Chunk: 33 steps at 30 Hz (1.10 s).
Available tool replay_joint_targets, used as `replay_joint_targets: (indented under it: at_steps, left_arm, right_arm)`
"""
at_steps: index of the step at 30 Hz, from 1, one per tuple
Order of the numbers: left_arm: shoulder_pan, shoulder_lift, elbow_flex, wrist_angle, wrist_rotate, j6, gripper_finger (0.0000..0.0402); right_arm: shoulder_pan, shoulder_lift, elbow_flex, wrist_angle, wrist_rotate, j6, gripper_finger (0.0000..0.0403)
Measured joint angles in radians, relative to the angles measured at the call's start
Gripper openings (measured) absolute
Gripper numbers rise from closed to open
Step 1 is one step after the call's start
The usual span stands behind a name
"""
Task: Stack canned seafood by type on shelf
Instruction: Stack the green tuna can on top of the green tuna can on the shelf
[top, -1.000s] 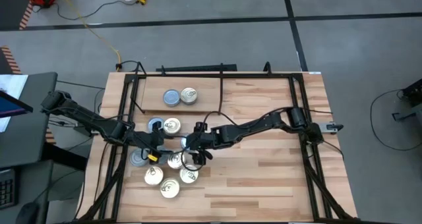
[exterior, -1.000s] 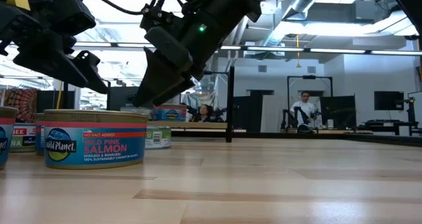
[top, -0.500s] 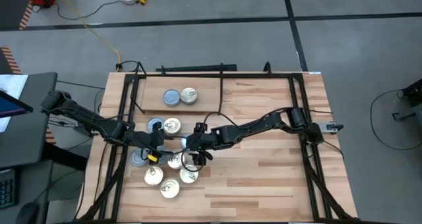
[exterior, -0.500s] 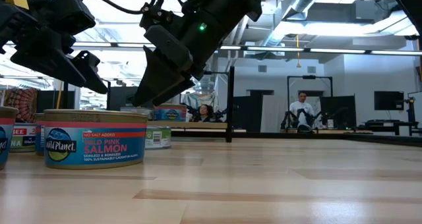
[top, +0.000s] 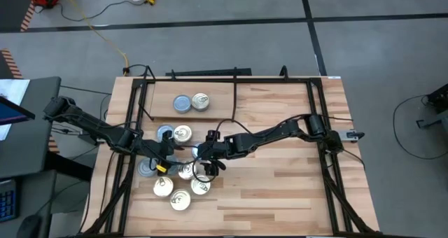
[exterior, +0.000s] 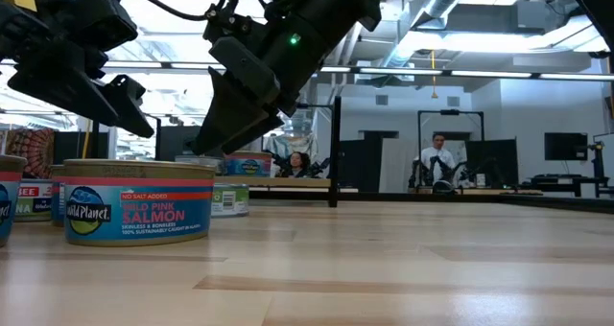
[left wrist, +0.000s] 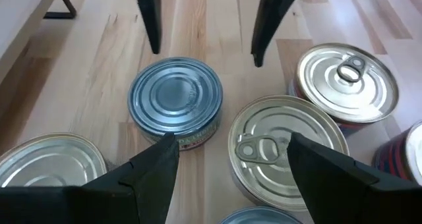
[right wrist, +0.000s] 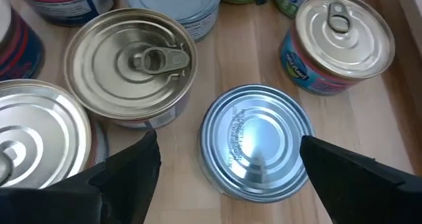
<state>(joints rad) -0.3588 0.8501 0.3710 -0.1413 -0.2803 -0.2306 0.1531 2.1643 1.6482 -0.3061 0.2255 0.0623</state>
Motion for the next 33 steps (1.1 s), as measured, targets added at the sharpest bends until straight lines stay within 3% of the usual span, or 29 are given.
replay_joint_targets:
  at_steps: [5,10,15,19,28,30,33]
  left_arm:
    - [0.0,0.0,0.0,0.05,0.025,-0.019,0.0269]
    - [0.0,0.0,0.0,0.09,-0.052,0.034,0.0269]
    - [0.0,0.0,0.0,0.033,-0.065,0.013,0.0269]
    - [0.0,0.0,-0.001,-0.008,-0.066,0.042,0.0269]
    - [0.005,0.003,-0.001,0.008,-0.253,0.184,0.0269]
    - [0.026,0.018,0.0,0.062,-0.241,0.215,0.0269]
    - [0.087,0.061,0.0,0.09,-0.131,0.22,0.0265]
  right_arm:
    - [0.021,0.0,0.0,0.002,0.041,0.007,0.0389]
    - [0.025,-0.001,0.01,0.011,0.042,-0.018,0.0389]
    - [0.008,-0.002,0.029,0.064,0.045,-0.031,0.0389]
    - [0.0,0.0,0.029,-0.001,0.045,-0.009,0.0389]
    - [0.006,-0.003,0.018,-0.163,0.036,-0.003,0.0389]
    - [0.0,-0.002,0.006,-0.174,0.034,-0.015,0.0389]
    - [-0.021,0.0,-0.017,-0.171,0.031,-0.01,0.0389]
